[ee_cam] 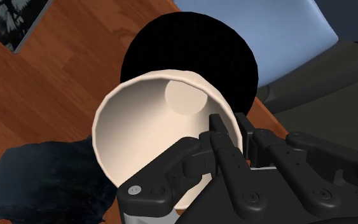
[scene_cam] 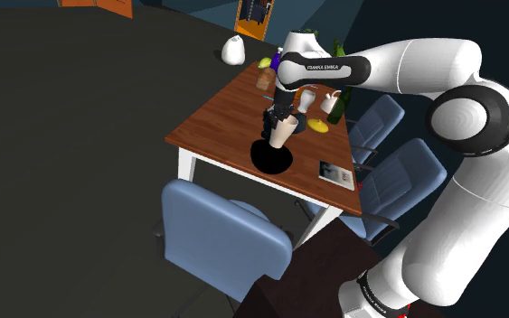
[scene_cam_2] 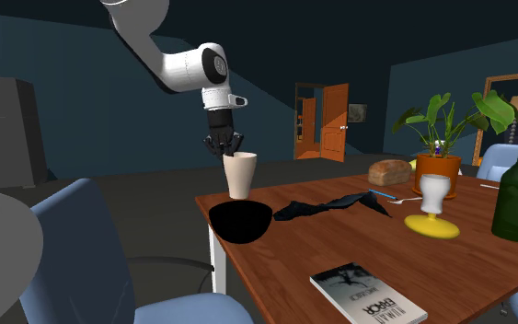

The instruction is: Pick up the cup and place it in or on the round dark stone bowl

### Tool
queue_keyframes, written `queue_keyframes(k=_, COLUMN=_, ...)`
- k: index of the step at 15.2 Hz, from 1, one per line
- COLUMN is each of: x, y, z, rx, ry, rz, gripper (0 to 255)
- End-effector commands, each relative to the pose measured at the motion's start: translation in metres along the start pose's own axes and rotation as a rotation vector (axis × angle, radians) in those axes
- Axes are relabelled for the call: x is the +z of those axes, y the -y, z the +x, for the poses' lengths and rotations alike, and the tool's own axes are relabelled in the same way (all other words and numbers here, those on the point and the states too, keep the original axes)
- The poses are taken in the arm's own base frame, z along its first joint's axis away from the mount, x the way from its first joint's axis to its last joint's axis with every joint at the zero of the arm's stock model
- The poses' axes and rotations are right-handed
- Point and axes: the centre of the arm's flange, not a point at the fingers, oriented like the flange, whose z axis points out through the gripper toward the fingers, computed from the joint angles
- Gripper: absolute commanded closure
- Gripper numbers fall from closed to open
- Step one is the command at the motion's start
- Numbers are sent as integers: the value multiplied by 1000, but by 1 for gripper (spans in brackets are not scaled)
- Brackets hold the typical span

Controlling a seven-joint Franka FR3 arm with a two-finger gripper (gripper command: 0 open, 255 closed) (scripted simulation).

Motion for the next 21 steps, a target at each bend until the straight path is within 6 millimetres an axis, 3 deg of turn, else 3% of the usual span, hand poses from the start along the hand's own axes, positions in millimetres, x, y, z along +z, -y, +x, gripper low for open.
queue_keyframes(k=1, x=11, y=2, z=0, rx=0, ry=-1, rz=0, gripper=255)
queue_keyframes(k=7, x=44, y=6, z=0, rx=0, ry=-1, rz=0, gripper=255)
queue_keyframes(k=15, x=44, y=6, z=0, rx=0, ry=-1, rz=0, gripper=255)
queue_keyframes(k=16, x=44, y=6, z=0, rx=0, ry=-1, rz=0, gripper=0)
queue_keyframes(k=21, x=44, y=6, z=0, rx=0, ry=-1, rz=0, gripper=0)
